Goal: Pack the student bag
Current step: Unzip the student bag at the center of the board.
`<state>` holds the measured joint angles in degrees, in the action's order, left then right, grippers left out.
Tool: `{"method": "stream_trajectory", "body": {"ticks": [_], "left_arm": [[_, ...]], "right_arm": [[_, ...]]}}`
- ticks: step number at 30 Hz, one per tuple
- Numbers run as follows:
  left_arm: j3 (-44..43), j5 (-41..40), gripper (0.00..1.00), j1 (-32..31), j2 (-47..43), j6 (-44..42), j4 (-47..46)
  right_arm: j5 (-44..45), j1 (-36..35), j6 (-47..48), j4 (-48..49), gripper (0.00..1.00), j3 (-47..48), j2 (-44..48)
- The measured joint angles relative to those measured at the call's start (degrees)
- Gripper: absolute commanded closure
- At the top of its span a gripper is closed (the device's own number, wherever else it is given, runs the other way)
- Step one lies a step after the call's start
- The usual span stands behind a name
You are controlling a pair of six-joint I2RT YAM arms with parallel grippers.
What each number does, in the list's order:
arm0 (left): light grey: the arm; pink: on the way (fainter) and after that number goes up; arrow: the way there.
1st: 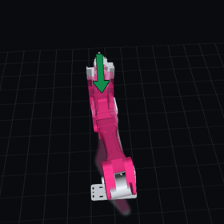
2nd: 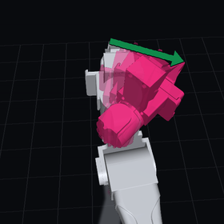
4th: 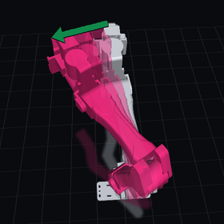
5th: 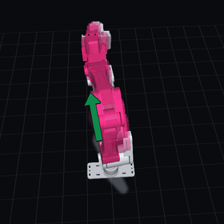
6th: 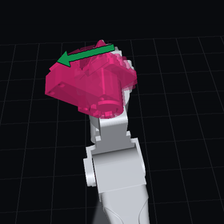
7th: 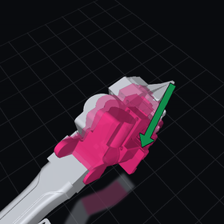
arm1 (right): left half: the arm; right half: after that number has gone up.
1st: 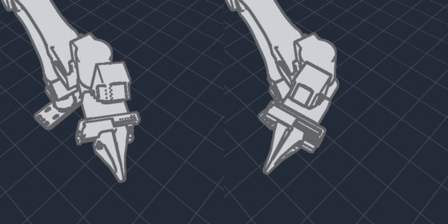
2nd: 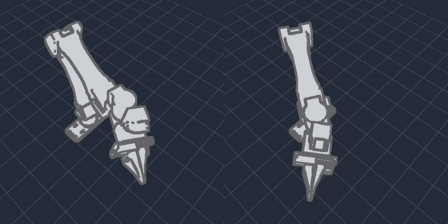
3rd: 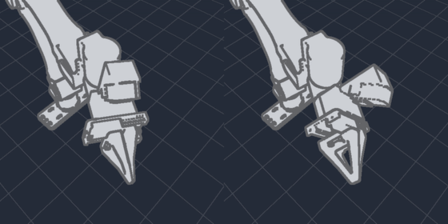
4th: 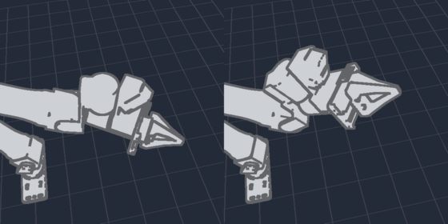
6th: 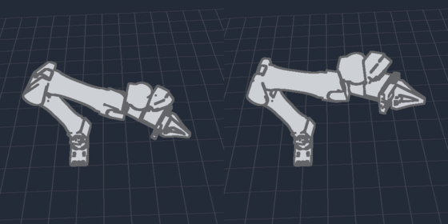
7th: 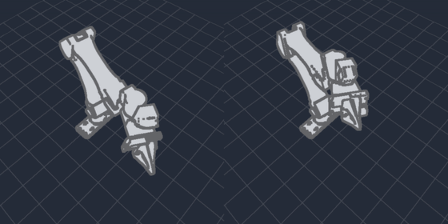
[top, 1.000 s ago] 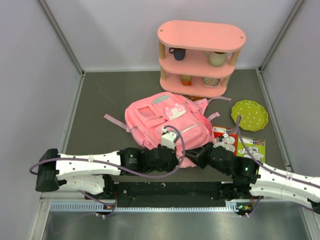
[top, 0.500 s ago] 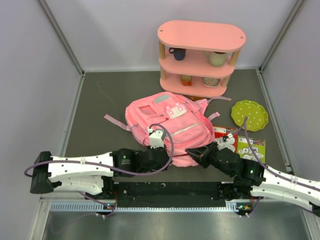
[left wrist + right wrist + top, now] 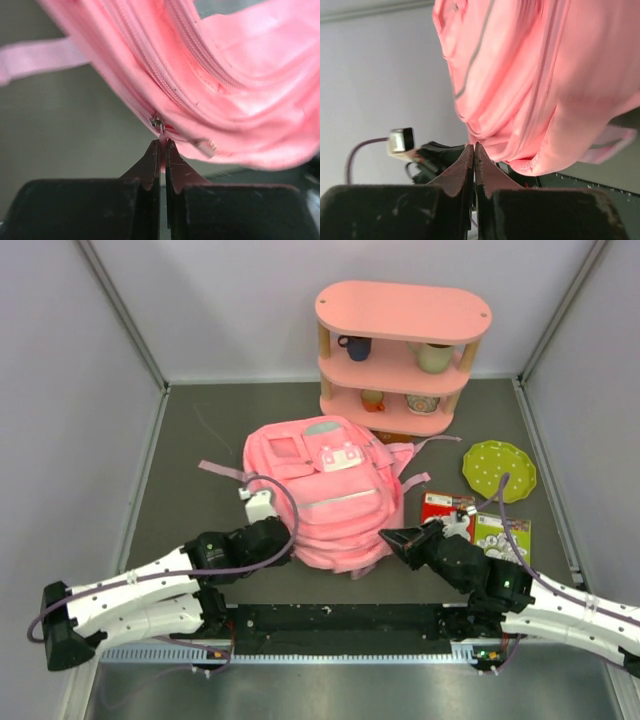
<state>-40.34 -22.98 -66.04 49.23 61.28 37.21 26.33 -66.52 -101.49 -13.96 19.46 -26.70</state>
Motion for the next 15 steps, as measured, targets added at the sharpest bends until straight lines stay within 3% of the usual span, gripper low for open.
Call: {"method": "stream_trajectory", "body": {"ticks": [4,7,8,9,12,15], "left_arm": [[4.28,-4.28,1.0,8.0,-2.73,-3.26,9.68],[4.39,-4.37,1.0,9.01,-2.71,-6.64,12.11],[4.37,-3.85,1.0,9.01,-2.62,-7.91,11.98],[4.26,-3.28,1.0,9.03,-2.56,-9.01,11.87],[3.48,0.0,1.0,9.03,-2.08,-12.11,10.99],[2.56,3.52,1.0,8.13,-1.68,-14.84,8.59]], "right_arm": [[4.2,0.68,0.39,-0.92,1.0,0.02,1.16],[5.38,0.7,0.59,-1.09,1.0,0.02,0.92],[5.46,0.7,0.72,-1.05,0.91,0.02,0.63],[5.49,0.7,0.87,-0.94,0.71,0.04,0.15],[4.59,0.7,1.2,0.28,0.47,0.04,-2.6],[1.36,0.7,2.16,3.1,0.4,0.74,-8.85]]}}
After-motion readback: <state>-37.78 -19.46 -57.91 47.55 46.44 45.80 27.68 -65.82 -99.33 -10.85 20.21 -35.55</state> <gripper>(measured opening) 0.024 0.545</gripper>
